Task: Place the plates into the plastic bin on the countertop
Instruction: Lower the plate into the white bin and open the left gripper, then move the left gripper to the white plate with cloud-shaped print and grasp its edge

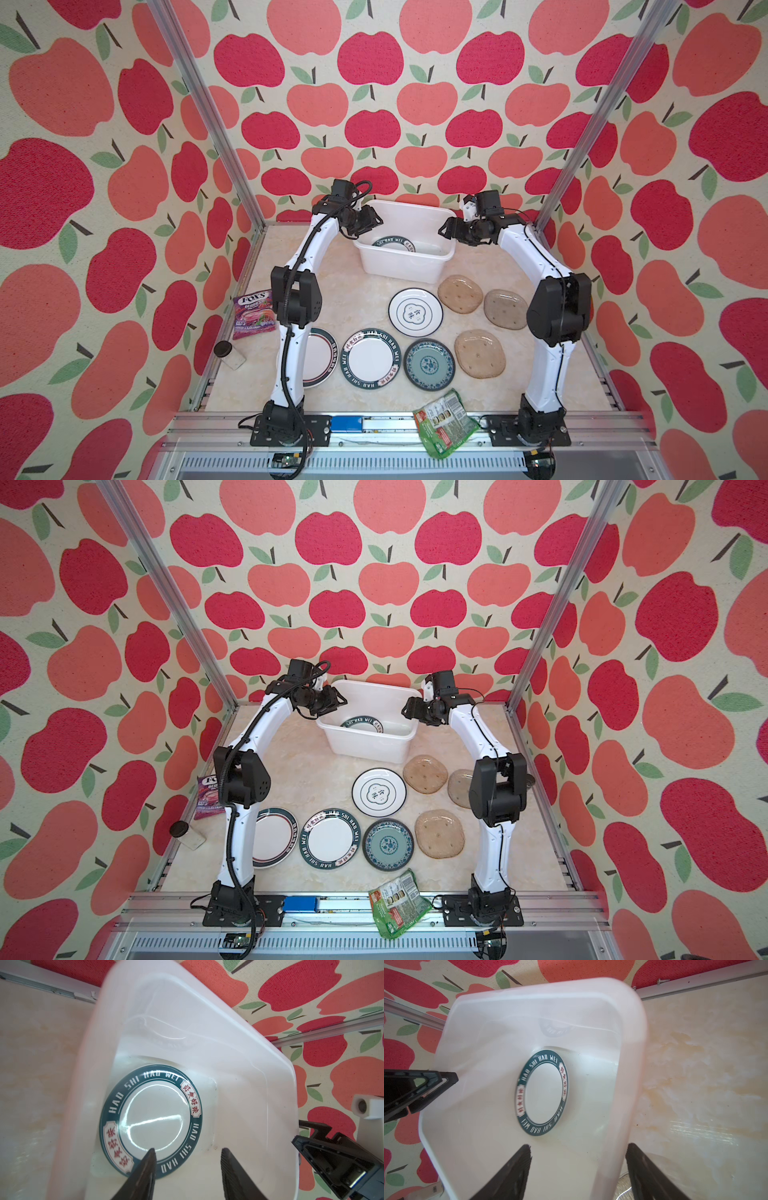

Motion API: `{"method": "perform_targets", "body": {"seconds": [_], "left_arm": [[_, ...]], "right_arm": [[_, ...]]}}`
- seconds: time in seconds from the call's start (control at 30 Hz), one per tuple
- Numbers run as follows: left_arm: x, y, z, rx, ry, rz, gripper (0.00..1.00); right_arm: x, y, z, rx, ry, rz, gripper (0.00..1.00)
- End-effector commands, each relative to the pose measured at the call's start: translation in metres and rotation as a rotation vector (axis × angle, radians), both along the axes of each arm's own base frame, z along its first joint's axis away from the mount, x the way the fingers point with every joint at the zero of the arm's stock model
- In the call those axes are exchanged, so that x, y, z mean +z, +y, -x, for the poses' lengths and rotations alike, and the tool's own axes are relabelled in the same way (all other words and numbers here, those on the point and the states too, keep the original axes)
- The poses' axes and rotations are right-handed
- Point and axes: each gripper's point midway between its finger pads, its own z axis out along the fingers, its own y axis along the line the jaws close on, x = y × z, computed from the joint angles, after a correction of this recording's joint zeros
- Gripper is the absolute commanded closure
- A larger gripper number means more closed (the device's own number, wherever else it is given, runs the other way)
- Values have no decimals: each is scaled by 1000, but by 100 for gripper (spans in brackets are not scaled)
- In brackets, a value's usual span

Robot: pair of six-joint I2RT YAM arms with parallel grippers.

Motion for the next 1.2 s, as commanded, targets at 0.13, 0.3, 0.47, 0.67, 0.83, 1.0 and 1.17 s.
{"method": "perform_targets", "body": {"seconds": [0.13, 0.3, 0.47, 0.67, 0.83, 1.0, 1.17], "left_arm": [[5, 35, 22, 31, 42, -101, 40], [32, 39, 41, 36, -23, -78, 38], [28, 41, 61, 34, -4, -88, 38], [37, 56, 56, 77, -63, -96, 30], [78, 61, 49, 78, -204, -113, 16], [92, 72, 65, 95, -238, -174, 1], [103, 106, 103, 211, -348, -269, 1]], "right_arm": [[-14, 12, 3, 83, 40, 61, 28], [-25, 19, 0, 126, 43, 101, 28], [-33, 30, -7, 155, 40, 138, 27], [-22, 43, -23, 163, -10, 106, 27], [17, 45, -40, 135, -101, 54, 27], [17, 22, -46, 73, -98, 158, 23], [35, -6, -43, 26, -176, 307, 16]]}}
